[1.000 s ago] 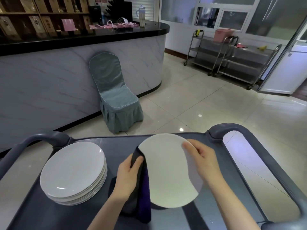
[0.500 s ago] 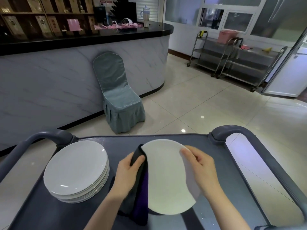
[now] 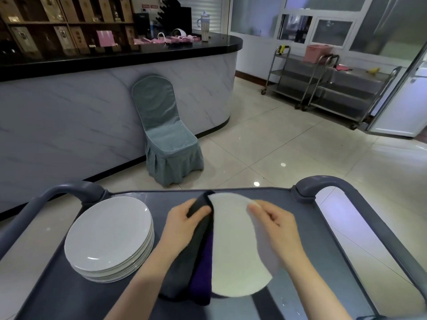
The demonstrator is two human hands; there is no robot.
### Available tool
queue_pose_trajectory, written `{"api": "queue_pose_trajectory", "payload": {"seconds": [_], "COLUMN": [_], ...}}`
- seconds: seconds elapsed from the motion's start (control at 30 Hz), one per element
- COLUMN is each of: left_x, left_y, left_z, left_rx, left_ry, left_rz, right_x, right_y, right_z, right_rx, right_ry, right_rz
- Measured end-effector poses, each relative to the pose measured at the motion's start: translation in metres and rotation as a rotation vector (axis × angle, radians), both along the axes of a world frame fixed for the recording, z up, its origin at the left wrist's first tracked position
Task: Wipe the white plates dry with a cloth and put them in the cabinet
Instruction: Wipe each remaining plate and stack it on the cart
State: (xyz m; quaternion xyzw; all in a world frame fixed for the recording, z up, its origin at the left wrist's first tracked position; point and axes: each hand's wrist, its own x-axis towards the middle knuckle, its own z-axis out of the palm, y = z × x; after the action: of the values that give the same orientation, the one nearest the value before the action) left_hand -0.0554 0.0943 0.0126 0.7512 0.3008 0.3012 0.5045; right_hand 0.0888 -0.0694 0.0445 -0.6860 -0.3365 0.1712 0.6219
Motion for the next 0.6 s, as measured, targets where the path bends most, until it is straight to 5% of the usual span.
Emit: {"api": "queue_pose_trajectory", "payload": {"seconds": [0.13,0.2,0.37,0.47,0.6], "left_x": [0.009,0.011,-0.003,-0.006,0.003], "left_y": [-0.032,-0.036,-0.016,-0.008,-0.006], "left_z": [-0.017,-0.023,-0.017,-0.009,-0.001], "left_rx": [-0.703,-0.784,-0.446,-0.084,0.100], "left_ry": [-0.298,-0.297,-0.174,-0.023,0.090], "left_rz": [0.350,0.418,0.364,0.137,-0.178], "right_x": [-0.028,-0.036,-0.004,0.016,0.013], "right_y": [0.016,0.018,-0.002,-0.002,0.005], "right_z": [-0.012,-0.019,-0.017,0.002,0.004], "right_rx": [0.316,0.327,0.029,-0.157,-0.346], "right_ry": [0.423,0.500,0.286,0.004,-0.320], "right_rz": [-0.393,-0.431,-0.140,0.082,0.312]}}
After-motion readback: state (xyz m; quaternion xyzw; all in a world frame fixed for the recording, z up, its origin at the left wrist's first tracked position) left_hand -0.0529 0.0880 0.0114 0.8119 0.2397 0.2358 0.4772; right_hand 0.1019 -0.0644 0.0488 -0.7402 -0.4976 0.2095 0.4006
